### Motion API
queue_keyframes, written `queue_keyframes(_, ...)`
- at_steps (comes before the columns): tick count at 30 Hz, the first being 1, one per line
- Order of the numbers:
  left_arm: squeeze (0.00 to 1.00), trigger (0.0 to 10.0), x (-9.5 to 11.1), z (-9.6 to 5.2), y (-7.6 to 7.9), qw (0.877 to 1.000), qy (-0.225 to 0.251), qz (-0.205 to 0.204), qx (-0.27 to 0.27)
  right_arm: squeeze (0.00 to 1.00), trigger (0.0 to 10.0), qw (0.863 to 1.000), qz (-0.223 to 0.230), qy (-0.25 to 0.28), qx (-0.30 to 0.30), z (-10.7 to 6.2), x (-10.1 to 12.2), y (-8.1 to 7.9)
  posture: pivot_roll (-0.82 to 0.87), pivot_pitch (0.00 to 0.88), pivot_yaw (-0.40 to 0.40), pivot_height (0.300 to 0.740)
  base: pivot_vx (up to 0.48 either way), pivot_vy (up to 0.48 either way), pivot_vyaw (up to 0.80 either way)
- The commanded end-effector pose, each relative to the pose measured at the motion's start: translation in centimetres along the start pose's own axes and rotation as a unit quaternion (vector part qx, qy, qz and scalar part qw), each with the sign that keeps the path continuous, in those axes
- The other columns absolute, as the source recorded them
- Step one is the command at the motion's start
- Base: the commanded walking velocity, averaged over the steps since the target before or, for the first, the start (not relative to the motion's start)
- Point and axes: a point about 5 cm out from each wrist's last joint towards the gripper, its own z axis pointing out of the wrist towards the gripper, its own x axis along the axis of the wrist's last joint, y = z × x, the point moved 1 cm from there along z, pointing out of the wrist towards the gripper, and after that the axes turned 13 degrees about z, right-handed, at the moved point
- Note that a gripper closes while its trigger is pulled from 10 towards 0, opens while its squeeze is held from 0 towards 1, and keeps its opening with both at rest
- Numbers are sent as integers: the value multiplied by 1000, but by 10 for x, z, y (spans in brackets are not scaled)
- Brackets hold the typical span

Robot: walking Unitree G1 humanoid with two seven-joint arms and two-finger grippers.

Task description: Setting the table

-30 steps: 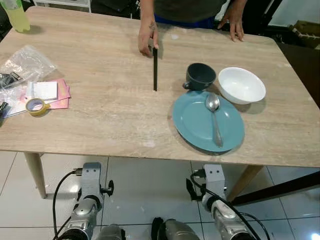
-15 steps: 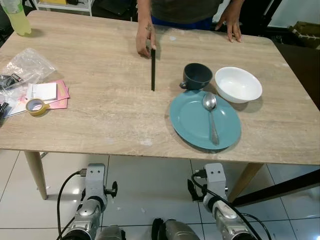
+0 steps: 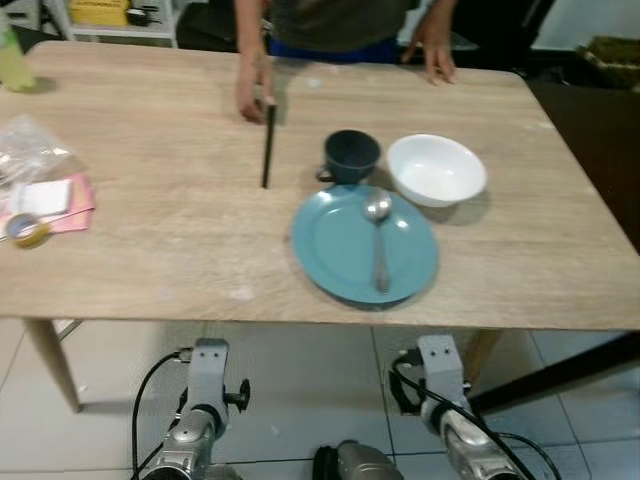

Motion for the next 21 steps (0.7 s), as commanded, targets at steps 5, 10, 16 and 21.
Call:
queue_keyframes(5,0,10000,-15,-4,-5,1000,-26,2,4,0,10000,1000,-11,-20,14,0,-5,-6,71,85,-55,740,0,0,0)
queue_keyframes(10,0,10000,-28,-8,-6,998,-45,45,-8,0,10000,992,-38,-60,101,-1,-11,-17,74,80,-57,740,0,0,0)
queue_keyframes(16,0,10000,-41,-14,-3,995,-50,75,-39,0,10000,956,-80,-69,275,-12,1,-33,71,72,-53,740,0,0,0)
queue_keyframes(21,0,10000,-41,-15,-2,995,-48,73,-40,0,10000,929,-79,-51,359,-25,25,-43,69,62,-53,740,0,0,0)
